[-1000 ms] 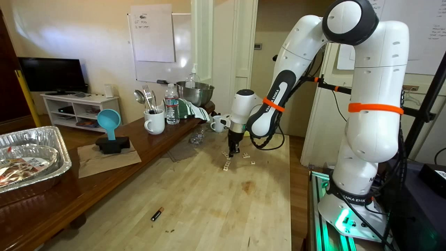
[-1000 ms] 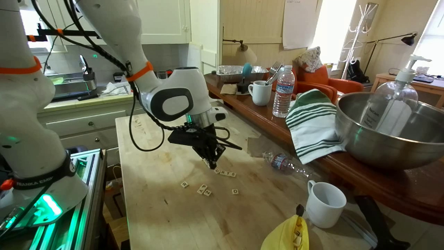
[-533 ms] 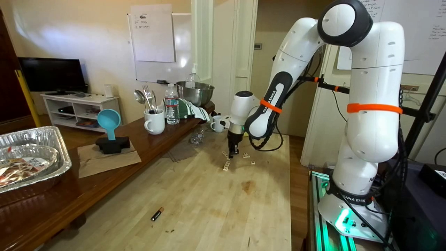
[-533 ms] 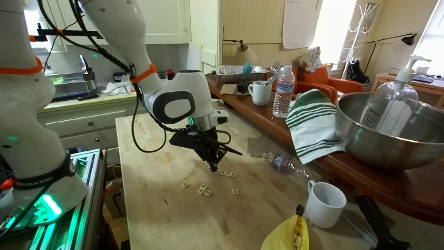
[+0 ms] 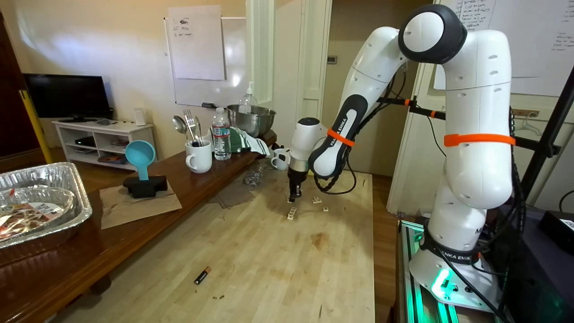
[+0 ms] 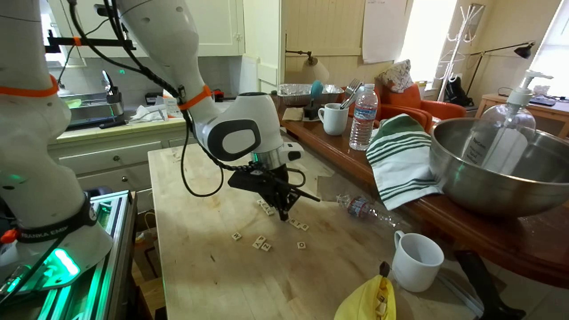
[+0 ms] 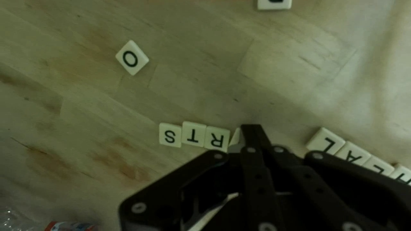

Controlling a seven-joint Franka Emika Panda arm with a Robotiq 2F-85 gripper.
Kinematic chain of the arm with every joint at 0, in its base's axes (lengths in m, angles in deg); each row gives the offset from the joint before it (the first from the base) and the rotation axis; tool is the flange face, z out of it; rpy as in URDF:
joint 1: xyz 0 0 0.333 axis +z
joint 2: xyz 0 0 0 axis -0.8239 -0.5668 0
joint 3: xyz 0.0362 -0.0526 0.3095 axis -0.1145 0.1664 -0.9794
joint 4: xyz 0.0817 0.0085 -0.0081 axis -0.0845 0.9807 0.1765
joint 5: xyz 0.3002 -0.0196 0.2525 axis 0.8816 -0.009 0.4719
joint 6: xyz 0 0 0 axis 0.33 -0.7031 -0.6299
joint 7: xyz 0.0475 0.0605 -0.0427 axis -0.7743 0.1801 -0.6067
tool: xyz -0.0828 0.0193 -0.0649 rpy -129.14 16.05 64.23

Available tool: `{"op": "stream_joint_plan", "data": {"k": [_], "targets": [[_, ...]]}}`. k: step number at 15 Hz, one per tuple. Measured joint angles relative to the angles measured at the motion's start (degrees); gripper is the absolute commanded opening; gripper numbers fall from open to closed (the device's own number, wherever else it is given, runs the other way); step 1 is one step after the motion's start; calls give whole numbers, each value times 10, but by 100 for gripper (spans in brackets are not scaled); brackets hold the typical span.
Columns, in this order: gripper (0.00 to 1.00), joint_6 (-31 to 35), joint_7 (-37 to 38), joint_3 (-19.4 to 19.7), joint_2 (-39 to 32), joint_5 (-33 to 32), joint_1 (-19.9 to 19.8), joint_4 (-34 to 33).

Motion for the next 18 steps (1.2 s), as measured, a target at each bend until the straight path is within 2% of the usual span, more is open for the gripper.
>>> {"op": "stream_joint_plan", "data": {"k": [10, 14, 18], "targets": [[0, 0, 46, 38, -54, 1, -3, -75], [0, 0, 49, 38, -51, 4, -5, -72], [0, 12, 61, 36, -16, 4, 2, -36]]}}
